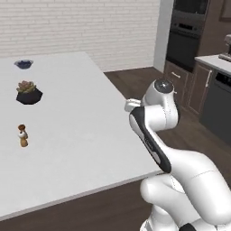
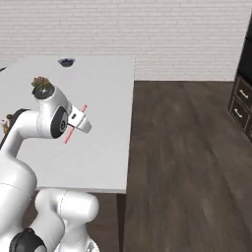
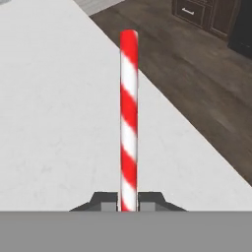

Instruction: Take a straw from the drawer in front and place it inside the glass cup on the dining counter.

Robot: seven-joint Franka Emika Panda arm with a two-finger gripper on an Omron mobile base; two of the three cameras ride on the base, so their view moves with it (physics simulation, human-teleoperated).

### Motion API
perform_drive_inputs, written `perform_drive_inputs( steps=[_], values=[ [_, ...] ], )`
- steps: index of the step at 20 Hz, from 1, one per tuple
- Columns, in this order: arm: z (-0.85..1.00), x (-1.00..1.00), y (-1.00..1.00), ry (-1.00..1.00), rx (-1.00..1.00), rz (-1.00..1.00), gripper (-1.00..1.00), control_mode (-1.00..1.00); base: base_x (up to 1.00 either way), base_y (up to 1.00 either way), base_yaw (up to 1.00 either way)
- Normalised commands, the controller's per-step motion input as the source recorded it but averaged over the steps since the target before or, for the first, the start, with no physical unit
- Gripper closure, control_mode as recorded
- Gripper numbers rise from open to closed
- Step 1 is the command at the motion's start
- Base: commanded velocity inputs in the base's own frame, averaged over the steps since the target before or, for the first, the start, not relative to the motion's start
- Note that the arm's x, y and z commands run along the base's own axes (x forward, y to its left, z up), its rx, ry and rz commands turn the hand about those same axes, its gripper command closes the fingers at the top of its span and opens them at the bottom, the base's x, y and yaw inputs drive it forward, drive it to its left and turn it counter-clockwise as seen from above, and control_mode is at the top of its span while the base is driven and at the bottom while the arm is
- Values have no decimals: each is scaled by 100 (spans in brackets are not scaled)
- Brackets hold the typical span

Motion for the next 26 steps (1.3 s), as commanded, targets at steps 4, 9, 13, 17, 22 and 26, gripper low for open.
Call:
perform_drive_inputs(
  steps=[4, 9, 13, 17, 22, 26],
  values=[
    [0, 0, 0, 0, 0, 0, 100, 100, 7, -45, 25],
    [0, 0, 0, 0, 0, 0, 100, 100, -7, 6, 21],
    [0, 0, 0, 0, 0, 0, 100, 100, 0, 85, 16],
    [0, 0, 0, 0, 0, 0, 100, 100, 0, 100, 9],
    [0, 0, 0, 0, 0, 0, 100, 100, -2, 100, 1],
    [0, 0, 0, 0, 0, 0, 100, 100, -7, 100, 0]
  ],
)
